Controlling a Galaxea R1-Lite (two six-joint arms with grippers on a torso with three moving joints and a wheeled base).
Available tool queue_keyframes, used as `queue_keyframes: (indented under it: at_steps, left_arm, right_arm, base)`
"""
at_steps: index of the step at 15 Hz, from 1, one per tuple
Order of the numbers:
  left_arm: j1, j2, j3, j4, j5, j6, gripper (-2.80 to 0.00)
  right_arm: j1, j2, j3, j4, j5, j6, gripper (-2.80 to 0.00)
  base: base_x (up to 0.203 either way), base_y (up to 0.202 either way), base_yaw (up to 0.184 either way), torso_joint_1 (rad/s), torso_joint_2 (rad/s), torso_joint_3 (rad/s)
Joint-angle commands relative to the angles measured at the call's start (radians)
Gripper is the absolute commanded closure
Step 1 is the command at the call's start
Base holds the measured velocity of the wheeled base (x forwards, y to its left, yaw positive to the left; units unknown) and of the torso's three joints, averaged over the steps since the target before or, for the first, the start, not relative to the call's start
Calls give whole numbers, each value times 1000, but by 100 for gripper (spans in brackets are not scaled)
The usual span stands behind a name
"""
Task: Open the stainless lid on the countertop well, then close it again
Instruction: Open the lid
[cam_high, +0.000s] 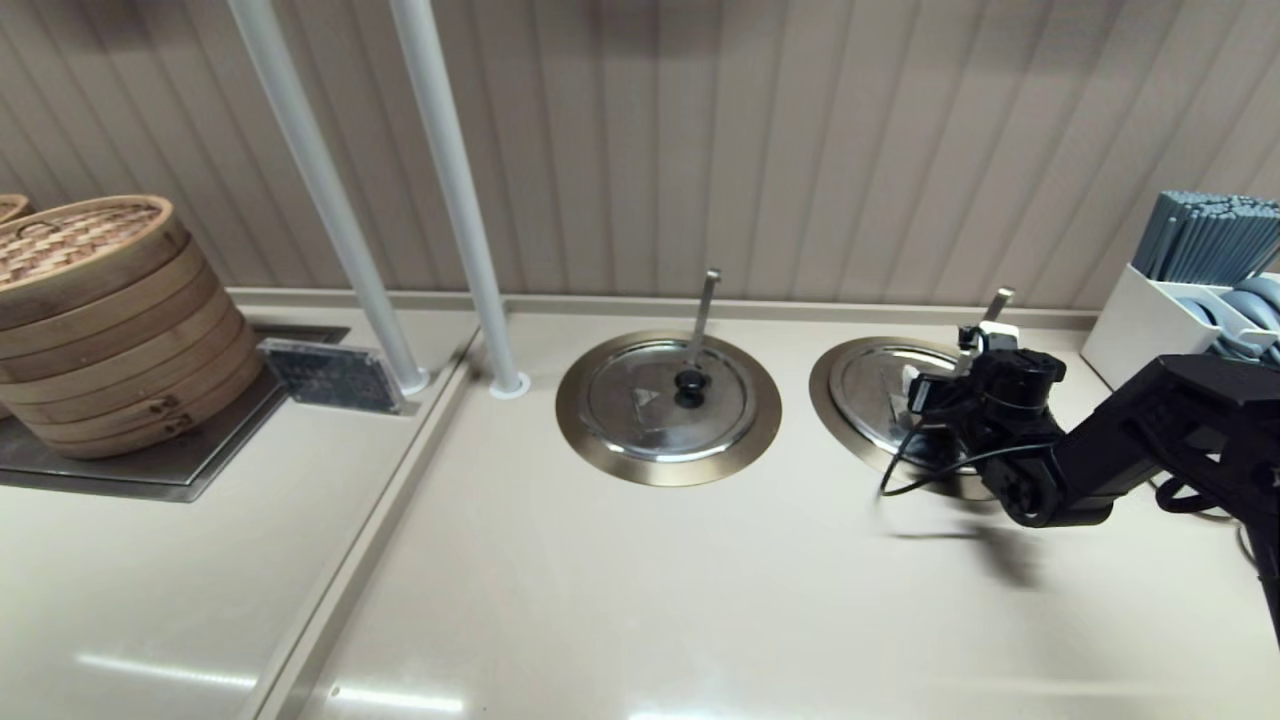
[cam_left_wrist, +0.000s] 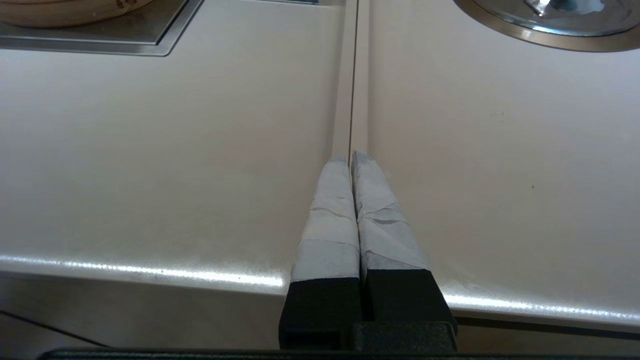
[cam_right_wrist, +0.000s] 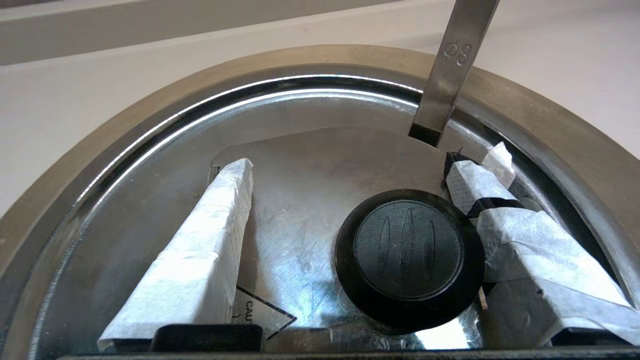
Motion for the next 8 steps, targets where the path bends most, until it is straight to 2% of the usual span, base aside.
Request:
queue_keyframes:
  at_steps: [1,8]
  left_arm:
    - [0,0,0,0,0,0,0]
    - [0,0,0,0,0,0,0]
  right_arm:
    - [6,-22,6,-6,-3,2,-280]
    - [19,-66,16,-6,-16,1,-280]
  base:
    - [0,0,0,0,0,0]
    - [0,0,0,0,0,0]
